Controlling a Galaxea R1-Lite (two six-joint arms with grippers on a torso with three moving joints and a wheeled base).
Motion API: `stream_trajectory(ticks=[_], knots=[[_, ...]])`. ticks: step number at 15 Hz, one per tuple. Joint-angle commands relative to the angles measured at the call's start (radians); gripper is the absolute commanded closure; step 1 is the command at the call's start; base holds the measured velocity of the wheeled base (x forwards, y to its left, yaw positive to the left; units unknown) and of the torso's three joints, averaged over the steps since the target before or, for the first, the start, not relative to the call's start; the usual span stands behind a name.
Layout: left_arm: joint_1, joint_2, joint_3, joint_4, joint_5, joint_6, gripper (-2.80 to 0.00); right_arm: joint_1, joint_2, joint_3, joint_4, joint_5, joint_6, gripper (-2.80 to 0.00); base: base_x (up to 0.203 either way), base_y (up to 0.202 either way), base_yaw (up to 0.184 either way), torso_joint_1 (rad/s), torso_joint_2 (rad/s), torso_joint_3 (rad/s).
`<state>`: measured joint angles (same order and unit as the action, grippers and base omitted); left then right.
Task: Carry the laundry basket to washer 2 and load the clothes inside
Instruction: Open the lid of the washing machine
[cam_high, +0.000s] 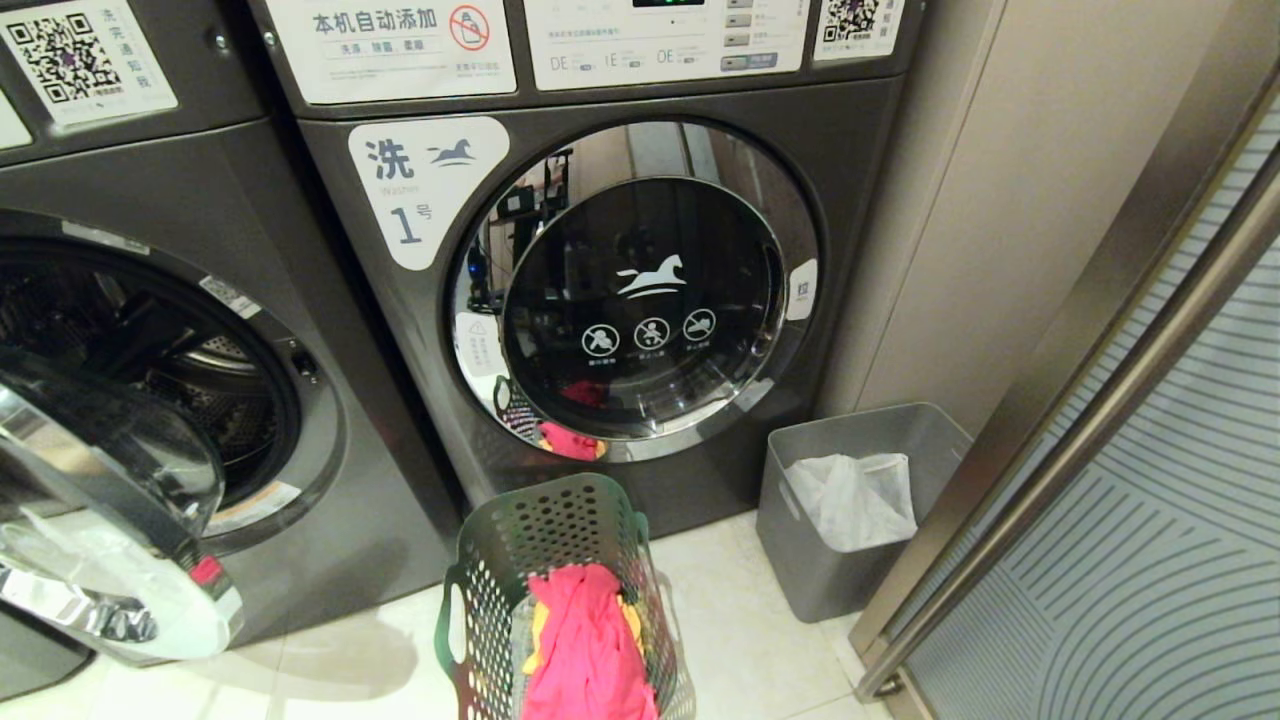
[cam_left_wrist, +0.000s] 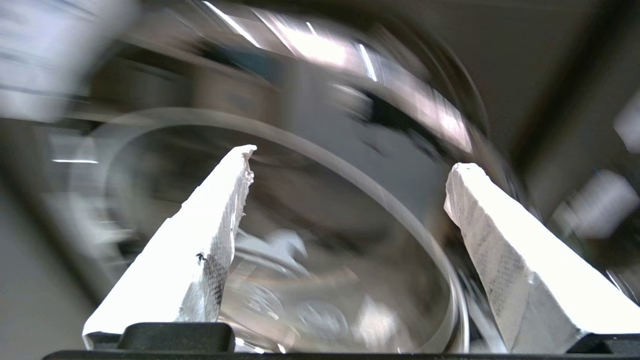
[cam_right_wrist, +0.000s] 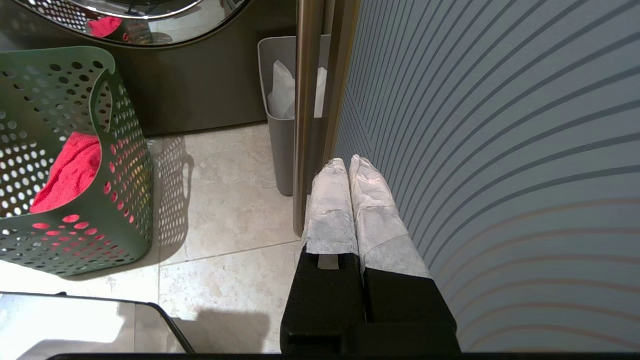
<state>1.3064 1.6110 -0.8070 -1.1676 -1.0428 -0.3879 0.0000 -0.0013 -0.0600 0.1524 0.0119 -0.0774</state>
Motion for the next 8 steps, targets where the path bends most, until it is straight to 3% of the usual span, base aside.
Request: stream_trajectory(ticks=[1,3,4,5,8], knots=[[0.09,-0.304,-0.069,0.111,0.187,-0.095,-2.8,0.0,0.0,0.0,0.001,0.0,-0.001,0.0,0.0,0.0,0.0,0.0,0.0,0.0],[0.074,-0.411,-0.219,0.194,0.291,-0.155,-2.8,0.0,0.0,0.0,0.001,0.0,-0.001,0.0,0.0,0.0,0.0,0.0,0.0,0.0],[0.019,-0.432,-0.29,0.236,0.315,-0.169,-2.8,0.0,0.0,0.0,0.001,0.0,-0.001,0.0,0.0,0.0,0.0,0.0,0.0,0.0],[-0.047,-0.439,-0.353,0.273,0.328,-0.167,-2.8,0.0,0.0,0.0,0.001,0.0,-0.001,0.0,0.0,0.0,0.0,0.0,0.0,0.0],[-0.207,-0.436,-0.45,0.38,0.359,-0.081,-2.8,0.0,0.0,0.0,0.001,0.0,-0.001,0.0,0.0,0.0,0.0,0.0,0.0,0.0]])
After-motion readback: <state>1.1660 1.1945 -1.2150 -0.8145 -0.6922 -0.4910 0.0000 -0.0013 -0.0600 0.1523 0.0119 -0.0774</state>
